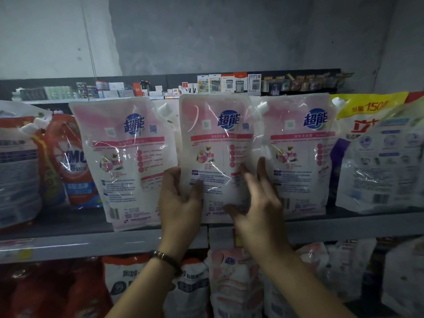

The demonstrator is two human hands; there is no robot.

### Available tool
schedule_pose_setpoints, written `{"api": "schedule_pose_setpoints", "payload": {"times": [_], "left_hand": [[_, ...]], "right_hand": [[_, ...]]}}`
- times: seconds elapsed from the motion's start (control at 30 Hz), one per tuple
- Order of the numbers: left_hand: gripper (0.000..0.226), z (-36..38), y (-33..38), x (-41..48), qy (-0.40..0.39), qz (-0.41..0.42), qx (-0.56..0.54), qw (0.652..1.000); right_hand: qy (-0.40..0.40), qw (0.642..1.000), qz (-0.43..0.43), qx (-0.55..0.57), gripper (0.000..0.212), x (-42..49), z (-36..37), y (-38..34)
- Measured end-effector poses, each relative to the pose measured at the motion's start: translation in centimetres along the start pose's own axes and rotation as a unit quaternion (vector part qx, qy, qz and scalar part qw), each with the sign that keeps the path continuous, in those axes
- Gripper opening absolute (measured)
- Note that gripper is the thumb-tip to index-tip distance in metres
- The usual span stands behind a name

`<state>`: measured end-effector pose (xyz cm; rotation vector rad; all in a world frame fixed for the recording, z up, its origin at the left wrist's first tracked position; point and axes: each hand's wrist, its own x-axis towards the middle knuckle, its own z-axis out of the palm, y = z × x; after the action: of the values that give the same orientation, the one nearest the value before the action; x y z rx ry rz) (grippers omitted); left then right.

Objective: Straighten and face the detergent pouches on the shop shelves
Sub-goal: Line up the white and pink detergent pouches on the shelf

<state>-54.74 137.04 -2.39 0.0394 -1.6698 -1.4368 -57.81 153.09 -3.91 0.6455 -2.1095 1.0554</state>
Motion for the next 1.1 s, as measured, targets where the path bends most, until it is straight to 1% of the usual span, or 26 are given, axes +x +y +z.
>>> {"api": "schedule_pose_setpoints", "payload": {"times": [0.1,0.2,0.27,0.3,0.33,0.4,0.47,0.57,0.63,0.8,1.1], "left_hand": [[0.056,-1.8,-0.1,-0.8,-0.075,0.013,0.049,0.996],[0.089,-3.5,0.2,-1.5,-0.148,0.038,0.129,0.98],[0.106,-4.2,0.3,-1.8,-0.165,0.066,0.191,0.965],[0.11,-4.4,0.3,-1.9,-0.166,0.076,0.218,0.959],[0.112,-4.5,0.3,-1.9,-0.164,0.081,0.237,0.954],[0.106,-4.7,0.3,-1.9,-0.152,0.088,0.251,0.952],[0.101,-4.7,0.3,-1.9,-0.148,0.093,0.25,0.952],[0.097,-4.5,0.6,-1.9,-0.142,0.091,0.259,0.951],[0.097,-4.3,0.6,-1.7,-0.14,0.088,0.271,0.948],[0.097,-4.0,0.3,-1.0,-0.137,0.057,0.271,0.951],[0.099,-3.8,0.1,-0.1,-0.148,0.04,0.279,0.948]], "right_hand": [[0.003,1.0,0.002,-0.013,0.087,-0.2,0.2,-0.1],[-0.001,1.0,0.005,-0.015,0.08,-0.4,0.2,-0.1],[0.004,0.999,0.009,-0.031,0.076,-0.8,0.0,-0.2],[0.01,0.999,0.009,-0.045,0.075,-1.2,0.0,-0.3],[0.019,0.998,0.008,-0.062,0.074,-1.7,-0.1,-0.3],[0.03,0.996,0.004,-0.085,0.069,-2.9,-0.1,-0.4],[0.027,0.996,-0.008,-0.08,0.057,-4.0,-0.2,-0.1],[-0.017,0.997,-0.009,-0.077,0.044,-5.1,-0.1,0.2],[-0.042,0.996,-0.001,-0.082,0.044,-5.5,0.1,0.3],[-0.068,0.993,0.003,-0.101,0.046,-5.4,0.0,-0.2],[-0.08,0.99,0.015,-0.113,0.051,-5.7,0.2,-0.8]]}}
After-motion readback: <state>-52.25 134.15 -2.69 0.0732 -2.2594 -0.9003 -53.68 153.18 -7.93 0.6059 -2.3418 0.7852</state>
